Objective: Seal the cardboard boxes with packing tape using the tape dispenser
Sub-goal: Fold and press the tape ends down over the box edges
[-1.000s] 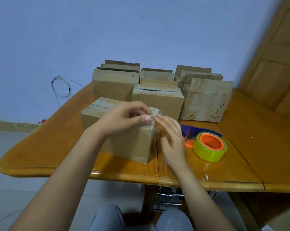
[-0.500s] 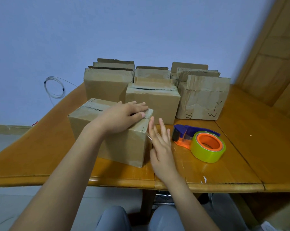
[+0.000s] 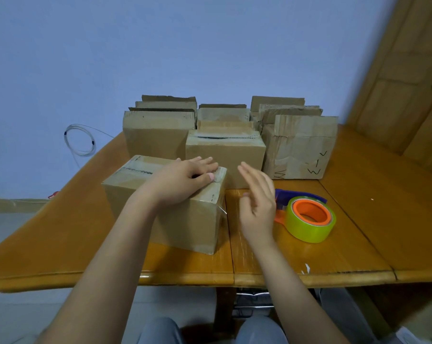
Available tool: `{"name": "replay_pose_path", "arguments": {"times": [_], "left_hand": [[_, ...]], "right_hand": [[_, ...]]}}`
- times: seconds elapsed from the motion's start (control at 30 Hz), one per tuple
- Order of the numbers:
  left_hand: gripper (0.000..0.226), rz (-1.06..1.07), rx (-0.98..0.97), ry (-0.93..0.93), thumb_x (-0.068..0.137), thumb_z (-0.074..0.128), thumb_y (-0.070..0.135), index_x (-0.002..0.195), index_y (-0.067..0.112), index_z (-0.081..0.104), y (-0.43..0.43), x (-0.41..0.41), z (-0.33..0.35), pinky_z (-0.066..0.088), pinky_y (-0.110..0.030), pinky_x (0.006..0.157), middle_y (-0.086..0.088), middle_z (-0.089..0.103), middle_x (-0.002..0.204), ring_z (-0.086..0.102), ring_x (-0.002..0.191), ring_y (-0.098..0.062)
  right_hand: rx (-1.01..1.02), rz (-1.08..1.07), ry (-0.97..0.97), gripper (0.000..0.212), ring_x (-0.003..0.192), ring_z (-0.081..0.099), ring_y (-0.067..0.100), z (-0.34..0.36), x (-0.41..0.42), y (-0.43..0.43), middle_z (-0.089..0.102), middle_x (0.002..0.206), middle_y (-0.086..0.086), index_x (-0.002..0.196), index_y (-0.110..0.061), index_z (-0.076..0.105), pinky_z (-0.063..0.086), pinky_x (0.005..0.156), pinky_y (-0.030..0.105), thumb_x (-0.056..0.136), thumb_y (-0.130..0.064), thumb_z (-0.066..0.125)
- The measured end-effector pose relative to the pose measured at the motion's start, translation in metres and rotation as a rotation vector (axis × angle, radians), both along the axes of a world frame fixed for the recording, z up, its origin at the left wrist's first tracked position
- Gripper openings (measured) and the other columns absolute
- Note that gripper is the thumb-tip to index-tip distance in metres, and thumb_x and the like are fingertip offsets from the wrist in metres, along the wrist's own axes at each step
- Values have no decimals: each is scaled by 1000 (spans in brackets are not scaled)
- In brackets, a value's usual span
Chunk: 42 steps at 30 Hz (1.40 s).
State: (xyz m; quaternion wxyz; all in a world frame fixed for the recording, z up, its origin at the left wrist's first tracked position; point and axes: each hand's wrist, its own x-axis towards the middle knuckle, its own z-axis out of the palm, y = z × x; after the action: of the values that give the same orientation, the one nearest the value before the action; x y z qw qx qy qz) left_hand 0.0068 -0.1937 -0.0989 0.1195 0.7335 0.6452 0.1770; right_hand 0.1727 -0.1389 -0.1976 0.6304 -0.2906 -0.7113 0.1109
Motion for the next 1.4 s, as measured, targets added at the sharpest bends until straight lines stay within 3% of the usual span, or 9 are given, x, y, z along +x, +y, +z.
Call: {"name": "replay_pose_path", "arguments": {"times": [0.2, 0.43, 0.63, 0.8, 0.93, 1.0, 1.1, 1.23, 1.4], "left_hand": [[42, -2, 16, -27, 102, 37, 39, 144, 36, 39, -1, -1, 0, 4, -34, 118, 18, 27, 155, 16, 144, -1], [41, 1, 22, -50, 102, 39, 38, 143, 37, 41, 0, -1, 0, 4, -32, 117, 20, 29, 153, 17, 143, 1], [40, 10, 32, -44, 102, 39, 39, 142, 39, 40, 0, -1, -1, 5, -31, 117, 23, 30, 152, 18, 142, 3], [41, 15, 35, -36, 101, 40, 40, 142, 40, 40, -1, -2, -2, 5, -30, 117, 23, 31, 151, 18, 142, 4], [40, 13, 45, -42, 100, 41, 41, 141, 40, 41, 0, -2, -3, 5, -28, 116, 22, 32, 151, 18, 142, 4], [40, 13, 49, -42, 100, 41, 41, 140, 40, 42, 1, -3, -3, 5, -27, 116, 23, 32, 151, 19, 141, 4], [40, 15, 55, -44, 100, 41, 42, 140, 42, 42, 2, -3, -3, 5, -26, 115, 24, 33, 150, 19, 141, 5], [41, 19, 59, -37, 100, 42, 42, 140, 41, 42, 2, -4, -4, 6, -26, 114, 25, 34, 149, 19, 140, 7], [40, 28, 64, -37, 99, 43, 42, 139, 42, 43, 2, -3, -4, 6, -26, 115, 25, 34, 149, 20, 140, 7]], "right_hand": [[-23, 49, -129, 56, 137, 31, 18, -16, -12, 14, 45, 144, -1, 138, -17, 47, 31, 111, 42, 83, -7, 38], [-151, 119, -80, 55, 142, 21, 10, -21, -13, 14, 36, 149, -13, 134, -24, 51, 18, 114, 23, 83, -11, 35], [-173, 82, 75, 39, 131, 37, 8, -18, -5, 13, 53, 136, -6, 98, -23, 73, 28, 108, 17, 80, -13, 39], [-320, 132, 126, 35, 124, 41, 2, -4, -14, 26, 52, 127, -16, 121, -30, 58, 32, 103, 17, 87, -28, 49], [-402, 220, 118, 30, 121, 46, 6, 2, -22, 34, 57, 120, -17, 110, -36, 62, 39, 102, 31, 84, -45, 51], [-400, 256, 160, 24, 114, 53, 8, 1, -24, 34, 60, 114, -10, 96, -27, 69, 45, 97, 38, 84, -41, 54], [-380, 287, 209, 19, 106, 57, 11, 2, -24, 33, 60, 108, -5, 83, -19, 68, 49, 89, 32, 84, -36, 58], [-340, 253, 217, 7, 98, 57, 5, 4, -20, 30, 59, 102, -2, 83, -16, 68, 46, 82, 17, 87, -11, 65], [-200, 116, 207, 10, 92, 56, 4, 4, -23, 22, 59, 93, -2, 86, -8, 71, 45, 79, 13, 85, 0, 65]]}}
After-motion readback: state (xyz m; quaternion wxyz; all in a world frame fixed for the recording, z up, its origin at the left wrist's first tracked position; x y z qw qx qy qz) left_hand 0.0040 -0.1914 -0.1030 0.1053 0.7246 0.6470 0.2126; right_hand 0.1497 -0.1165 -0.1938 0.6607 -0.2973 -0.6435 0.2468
